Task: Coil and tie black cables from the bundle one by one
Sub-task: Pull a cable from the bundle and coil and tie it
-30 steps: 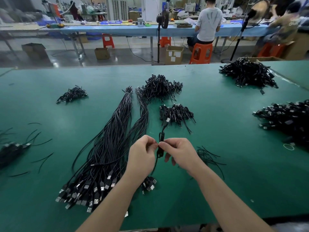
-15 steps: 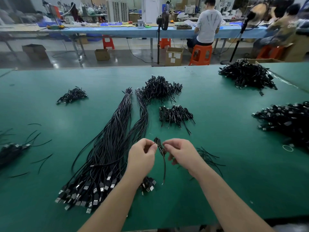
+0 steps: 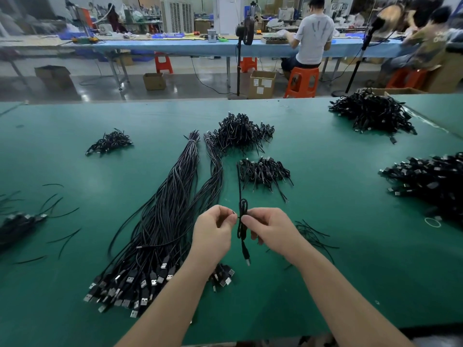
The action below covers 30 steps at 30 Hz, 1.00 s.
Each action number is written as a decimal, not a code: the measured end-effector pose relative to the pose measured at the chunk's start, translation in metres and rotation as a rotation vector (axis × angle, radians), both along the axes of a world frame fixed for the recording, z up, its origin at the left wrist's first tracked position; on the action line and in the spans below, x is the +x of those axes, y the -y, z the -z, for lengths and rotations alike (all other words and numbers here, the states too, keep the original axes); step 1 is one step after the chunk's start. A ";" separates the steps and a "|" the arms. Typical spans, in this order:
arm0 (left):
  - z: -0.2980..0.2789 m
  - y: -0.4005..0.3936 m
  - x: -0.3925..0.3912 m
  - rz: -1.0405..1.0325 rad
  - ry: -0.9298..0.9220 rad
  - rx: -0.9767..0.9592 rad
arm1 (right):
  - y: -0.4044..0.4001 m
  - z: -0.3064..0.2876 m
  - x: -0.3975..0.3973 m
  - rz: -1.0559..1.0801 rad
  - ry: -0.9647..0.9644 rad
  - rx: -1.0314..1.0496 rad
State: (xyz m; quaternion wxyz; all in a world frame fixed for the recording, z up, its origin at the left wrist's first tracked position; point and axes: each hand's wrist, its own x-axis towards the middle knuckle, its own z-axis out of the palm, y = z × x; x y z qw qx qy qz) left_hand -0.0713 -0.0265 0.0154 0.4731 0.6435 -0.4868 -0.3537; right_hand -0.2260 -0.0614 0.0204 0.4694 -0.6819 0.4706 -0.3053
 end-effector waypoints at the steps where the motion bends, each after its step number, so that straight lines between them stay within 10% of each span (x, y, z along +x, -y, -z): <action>1: -0.002 -0.002 0.000 0.010 0.072 -0.058 | 0.000 -0.002 0.000 -0.003 0.082 0.125; 7: -0.001 -0.007 0.002 0.062 0.471 -0.373 | 0.001 -0.005 -0.005 -0.009 0.439 0.733; 16: 0.006 0.004 0.004 -0.075 -0.217 0.092 | -0.007 0.000 -0.002 -0.048 -0.074 -0.290; 20: 0.003 0.003 0.004 -0.049 -0.294 0.092 | -0.009 0.001 0.001 -0.015 -0.059 -0.340; 30: 0.000 -0.010 -0.003 0.023 0.418 -0.378 | -0.007 -0.006 0.004 0.025 0.264 0.294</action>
